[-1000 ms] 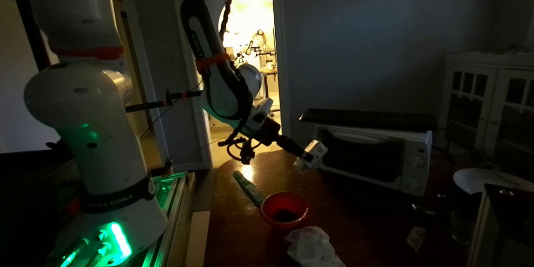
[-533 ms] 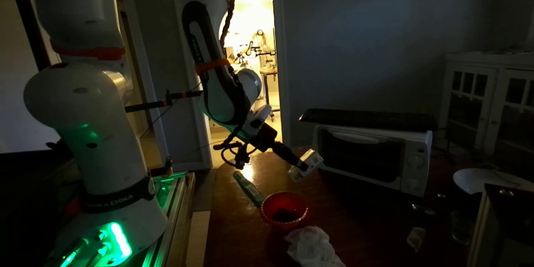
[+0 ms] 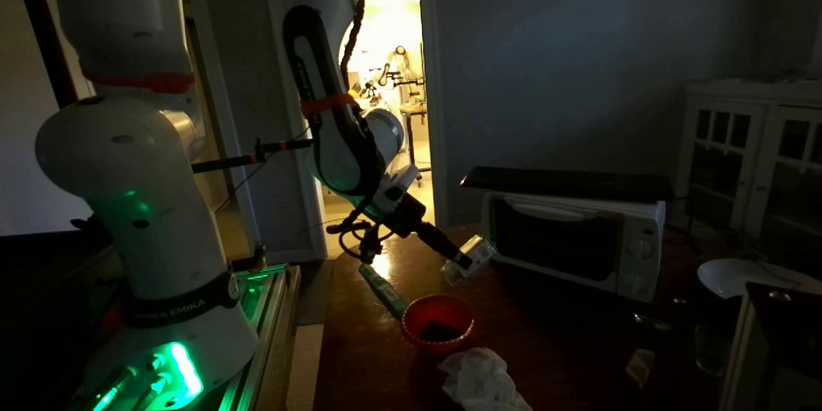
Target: Spray some salt contents into the red bowl
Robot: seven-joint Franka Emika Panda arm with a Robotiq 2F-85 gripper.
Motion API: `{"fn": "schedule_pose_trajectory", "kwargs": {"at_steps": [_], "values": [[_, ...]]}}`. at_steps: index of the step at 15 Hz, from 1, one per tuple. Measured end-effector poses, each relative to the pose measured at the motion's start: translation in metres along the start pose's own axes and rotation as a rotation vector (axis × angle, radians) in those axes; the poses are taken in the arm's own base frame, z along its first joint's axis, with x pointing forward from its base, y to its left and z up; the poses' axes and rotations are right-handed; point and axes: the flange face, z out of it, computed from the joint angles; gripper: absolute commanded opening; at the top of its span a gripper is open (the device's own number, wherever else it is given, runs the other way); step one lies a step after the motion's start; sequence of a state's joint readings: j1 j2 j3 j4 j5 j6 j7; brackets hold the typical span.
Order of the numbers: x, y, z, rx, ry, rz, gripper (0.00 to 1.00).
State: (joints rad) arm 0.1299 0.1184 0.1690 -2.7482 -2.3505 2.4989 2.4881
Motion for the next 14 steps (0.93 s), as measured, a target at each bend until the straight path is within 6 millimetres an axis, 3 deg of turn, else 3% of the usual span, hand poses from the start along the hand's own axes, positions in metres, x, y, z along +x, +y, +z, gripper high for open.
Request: {"fn": "schedule_pose_trajectory", "kwargs": {"at_steps": [5,8,14], "values": [[0.001,0.007,0.005,-0.051,-0.022,0.007,0.24],[-0.017,0.015,0.006,-0.051,-0.143,-0.017,0.24],[-0.021,0.019,0.012,-0.062,-0.146,-0.068,0.24]]}}
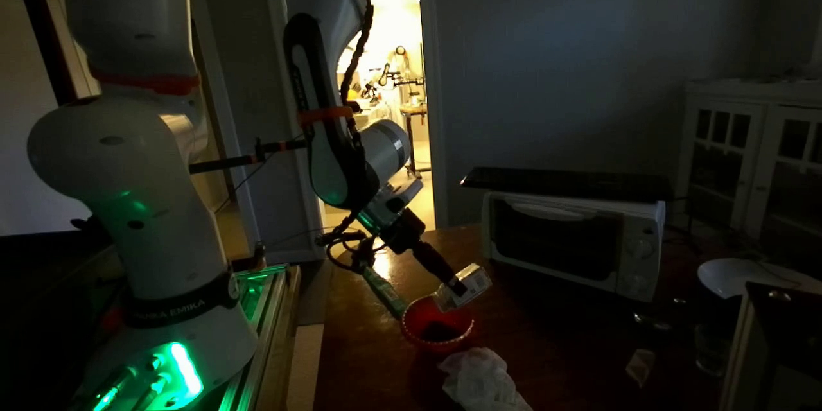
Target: Spray some salt contents into the red bowl
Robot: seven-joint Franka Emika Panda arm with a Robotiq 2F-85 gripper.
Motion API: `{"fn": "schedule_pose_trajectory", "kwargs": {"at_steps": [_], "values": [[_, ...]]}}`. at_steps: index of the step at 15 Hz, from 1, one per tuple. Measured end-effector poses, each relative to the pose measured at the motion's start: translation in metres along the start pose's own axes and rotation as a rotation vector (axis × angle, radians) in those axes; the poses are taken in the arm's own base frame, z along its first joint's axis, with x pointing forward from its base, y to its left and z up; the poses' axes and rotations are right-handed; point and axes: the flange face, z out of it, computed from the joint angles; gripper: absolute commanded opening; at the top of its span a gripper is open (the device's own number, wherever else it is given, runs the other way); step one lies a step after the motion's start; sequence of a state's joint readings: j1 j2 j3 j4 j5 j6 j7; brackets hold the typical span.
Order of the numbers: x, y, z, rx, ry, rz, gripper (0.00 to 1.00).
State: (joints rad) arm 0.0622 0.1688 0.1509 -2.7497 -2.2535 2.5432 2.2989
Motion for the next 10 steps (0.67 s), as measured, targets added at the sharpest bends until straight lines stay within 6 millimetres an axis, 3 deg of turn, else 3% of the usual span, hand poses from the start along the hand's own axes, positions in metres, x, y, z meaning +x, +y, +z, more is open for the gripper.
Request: {"fn": "schedule_pose_trajectory", "kwargs": {"at_steps": [7,8,10], "values": [[0.008,-0.003,0.004,-0.036,0.043,-0.047,0.24],[0.01,-0.004,0.002,-0.036,0.058,-0.05,0.49],[0.009,-0.007,-0.001,-0.028,0.069,-0.046,0.49]]}}
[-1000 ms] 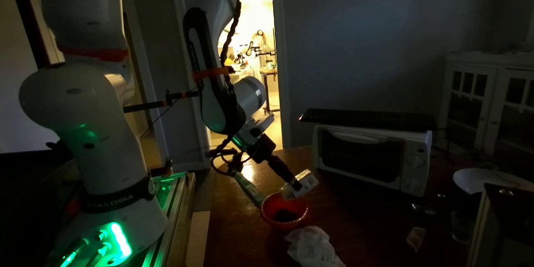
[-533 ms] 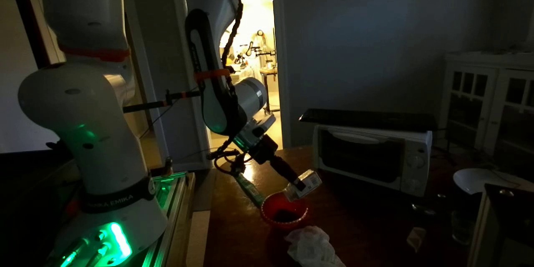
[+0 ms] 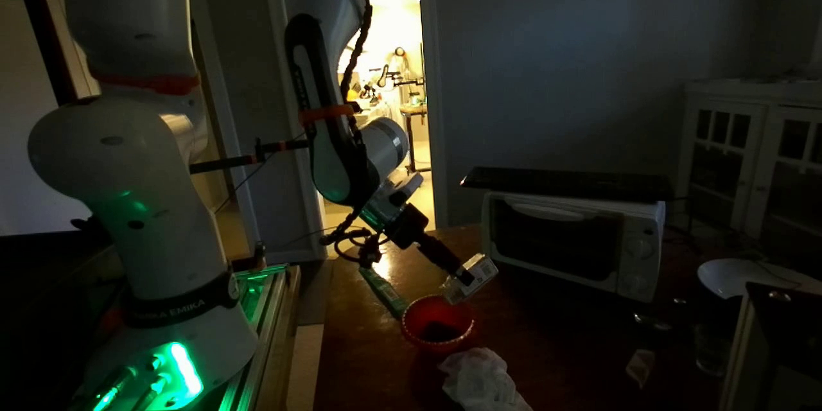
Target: Spray some salt contents into the red bowl
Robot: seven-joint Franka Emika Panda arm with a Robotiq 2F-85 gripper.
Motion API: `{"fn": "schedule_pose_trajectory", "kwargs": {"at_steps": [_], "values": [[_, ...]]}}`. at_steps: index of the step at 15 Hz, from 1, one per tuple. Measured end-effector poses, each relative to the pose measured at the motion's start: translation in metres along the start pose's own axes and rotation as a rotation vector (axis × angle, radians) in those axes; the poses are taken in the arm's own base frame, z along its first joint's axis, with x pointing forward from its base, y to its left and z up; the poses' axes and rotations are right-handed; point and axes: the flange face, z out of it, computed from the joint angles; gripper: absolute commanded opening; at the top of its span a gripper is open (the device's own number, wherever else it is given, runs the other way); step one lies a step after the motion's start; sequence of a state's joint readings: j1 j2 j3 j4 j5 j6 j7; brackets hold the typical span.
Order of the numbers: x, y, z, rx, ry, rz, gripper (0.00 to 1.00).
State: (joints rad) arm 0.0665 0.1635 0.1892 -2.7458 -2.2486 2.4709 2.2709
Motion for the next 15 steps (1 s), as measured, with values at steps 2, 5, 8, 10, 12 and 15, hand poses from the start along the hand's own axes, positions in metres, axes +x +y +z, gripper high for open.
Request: {"fn": "schedule_pose_trajectory", "kwargs": {"at_steps": [2,5,8,10,12,15], "values": [[0.0,0.0,-0.001,0.001,0.003,0.002,0.49],[0.0,0.0,-0.001,0.001,0.004,0.002,0.24],[0.002,-0.002,0.0,-0.011,0.024,0.009,0.24],[0.003,-0.007,0.001,-0.033,0.065,0.021,0.24],[0.003,-0.015,0.003,-0.057,0.116,0.035,0.24],[0.0,-0.029,0.003,-0.082,0.196,0.056,0.24]]}}
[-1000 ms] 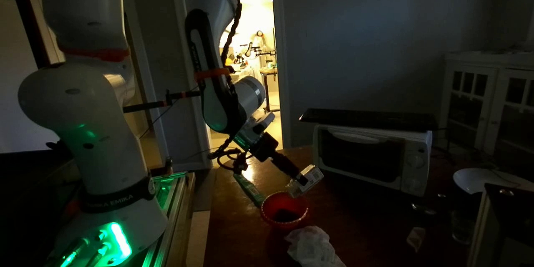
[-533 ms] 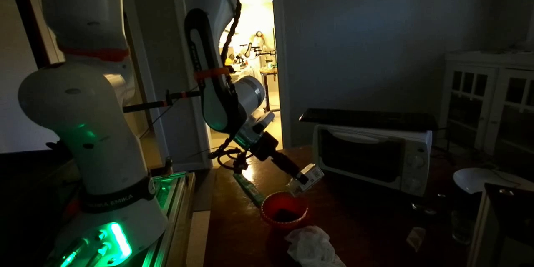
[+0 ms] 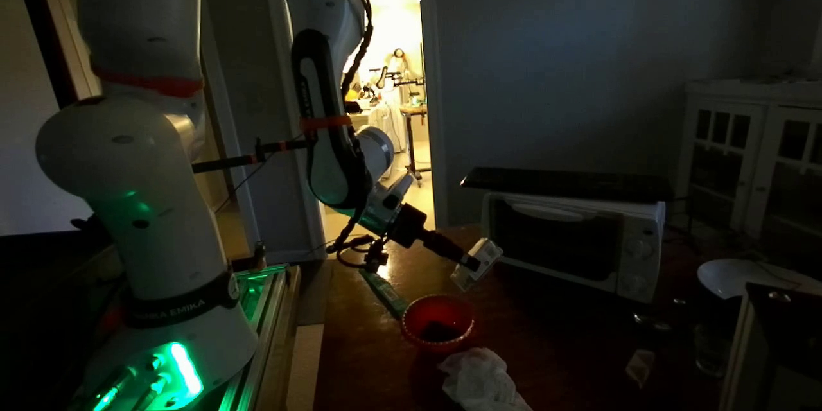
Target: Spray some salt contents into the red bowl
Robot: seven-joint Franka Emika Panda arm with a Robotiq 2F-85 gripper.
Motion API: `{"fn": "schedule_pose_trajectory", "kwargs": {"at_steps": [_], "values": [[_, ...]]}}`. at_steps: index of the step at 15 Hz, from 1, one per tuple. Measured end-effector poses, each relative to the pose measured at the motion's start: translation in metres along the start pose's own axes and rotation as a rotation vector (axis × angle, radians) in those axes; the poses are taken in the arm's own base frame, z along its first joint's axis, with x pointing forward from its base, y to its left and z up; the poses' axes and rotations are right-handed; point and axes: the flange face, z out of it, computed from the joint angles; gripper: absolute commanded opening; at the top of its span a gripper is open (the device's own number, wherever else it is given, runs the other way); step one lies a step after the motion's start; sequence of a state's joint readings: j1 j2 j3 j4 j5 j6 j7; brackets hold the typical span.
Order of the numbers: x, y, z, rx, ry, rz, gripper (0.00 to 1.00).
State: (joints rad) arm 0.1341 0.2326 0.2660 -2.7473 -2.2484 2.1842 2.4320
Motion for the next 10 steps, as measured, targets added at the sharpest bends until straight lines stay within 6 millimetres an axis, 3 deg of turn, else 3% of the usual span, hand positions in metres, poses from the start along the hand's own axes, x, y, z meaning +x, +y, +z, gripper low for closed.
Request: {"fn": "schedule_pose_trajectory", "kwargs": {"at_steps": [10], "values": [[-0.028,-0.028,-0.007,-0.101,0.118,0.04,0.24]]}}
